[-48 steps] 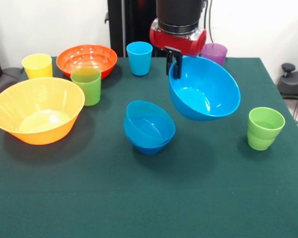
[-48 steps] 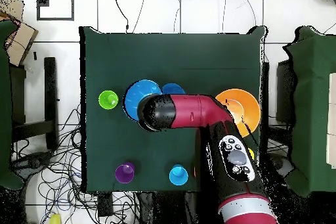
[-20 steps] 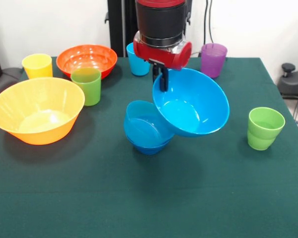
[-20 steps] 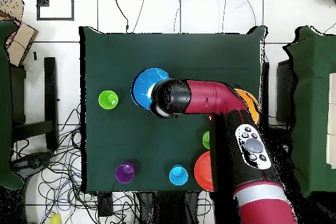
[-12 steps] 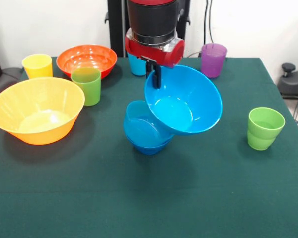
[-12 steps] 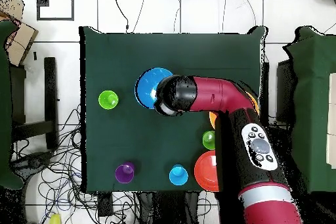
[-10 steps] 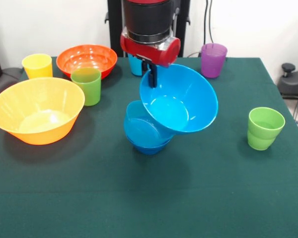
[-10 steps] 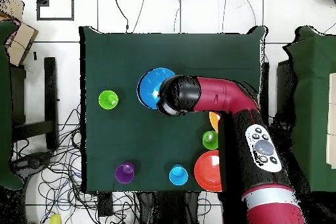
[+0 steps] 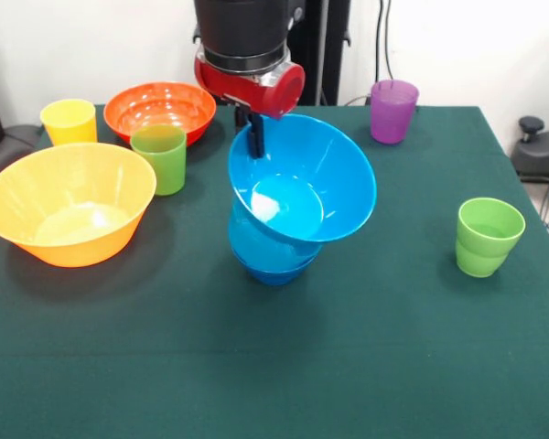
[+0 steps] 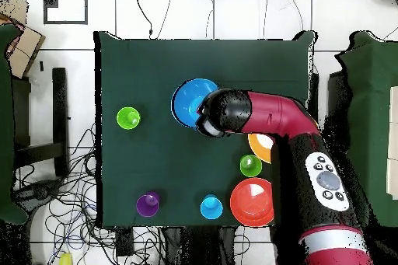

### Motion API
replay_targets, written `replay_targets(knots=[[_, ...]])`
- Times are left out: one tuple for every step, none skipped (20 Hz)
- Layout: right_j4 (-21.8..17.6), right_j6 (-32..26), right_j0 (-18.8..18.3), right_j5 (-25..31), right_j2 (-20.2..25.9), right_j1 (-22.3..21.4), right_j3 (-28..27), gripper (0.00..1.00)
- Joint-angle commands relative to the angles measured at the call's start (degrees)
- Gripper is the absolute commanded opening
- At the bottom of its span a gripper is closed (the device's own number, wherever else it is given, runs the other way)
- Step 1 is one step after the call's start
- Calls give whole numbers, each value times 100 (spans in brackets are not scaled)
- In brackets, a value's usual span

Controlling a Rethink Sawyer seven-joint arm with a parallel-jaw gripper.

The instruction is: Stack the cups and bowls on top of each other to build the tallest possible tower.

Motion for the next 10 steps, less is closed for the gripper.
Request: replay_targets(knots=[[-186, -767, -55, -4, 421, 80, 294, 0], [-200, -766, -72, -59, 422, 104, 316, 0], [-214, -764, -89, -115, 424, 129, 337, 0], [-229, -767, -108, -172, 427, 149, 372, 0], [-243, -770, -127, -230, 429, 170, 407, 0], [-246, -769, -140, -250, 432, 190, 411, 0], [-250, -768, -153, -271, 434, 210, 416, 0], [-260, -762, -151, -277, 429, 223, 413, 0], [-275, -750, -153, -316, 428, 248, 423, 0], [-289, -744, -158, -352, 431, 300, 401, 0]])
